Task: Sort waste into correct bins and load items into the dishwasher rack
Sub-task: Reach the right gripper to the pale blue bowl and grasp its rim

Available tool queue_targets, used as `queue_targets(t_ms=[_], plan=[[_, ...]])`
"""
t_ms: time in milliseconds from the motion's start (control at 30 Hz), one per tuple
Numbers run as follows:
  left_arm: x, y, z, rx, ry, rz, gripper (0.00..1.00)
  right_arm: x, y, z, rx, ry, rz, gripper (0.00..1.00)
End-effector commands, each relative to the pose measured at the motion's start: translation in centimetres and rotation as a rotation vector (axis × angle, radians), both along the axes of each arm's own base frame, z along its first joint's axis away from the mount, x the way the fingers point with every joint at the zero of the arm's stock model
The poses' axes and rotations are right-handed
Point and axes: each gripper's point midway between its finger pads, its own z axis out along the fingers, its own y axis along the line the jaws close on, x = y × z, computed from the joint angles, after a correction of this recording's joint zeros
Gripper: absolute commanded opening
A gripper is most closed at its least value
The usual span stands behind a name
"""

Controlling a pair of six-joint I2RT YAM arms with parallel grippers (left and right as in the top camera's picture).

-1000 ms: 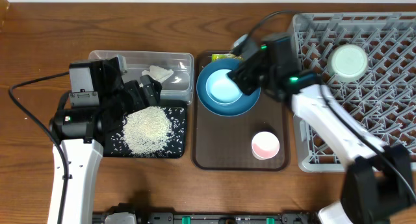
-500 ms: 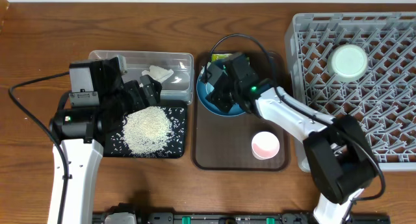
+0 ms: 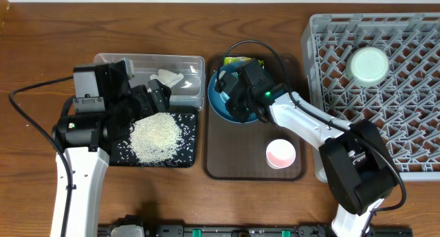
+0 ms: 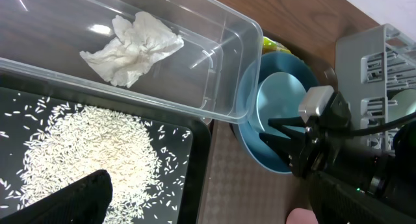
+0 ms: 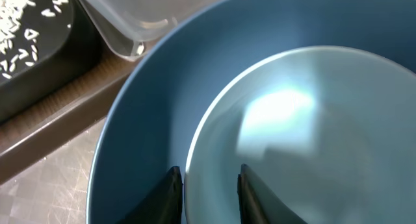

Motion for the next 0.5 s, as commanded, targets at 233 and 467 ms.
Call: queue_targets(t_ms=[233, 467], plan=[[0.2, -0.12, 0.31, -0.006, -0.007, -0.007, 0.98, -0.3, 0.11, -0.66, -0.016, 0.007, 0.008, 0.18], [0.2, -0.12, 0.31, -0.006, -0.007, -0.007, 0.98, -0.25, 0.14, -0.48, -0.012, 0.005, 0.003, 0.01]])
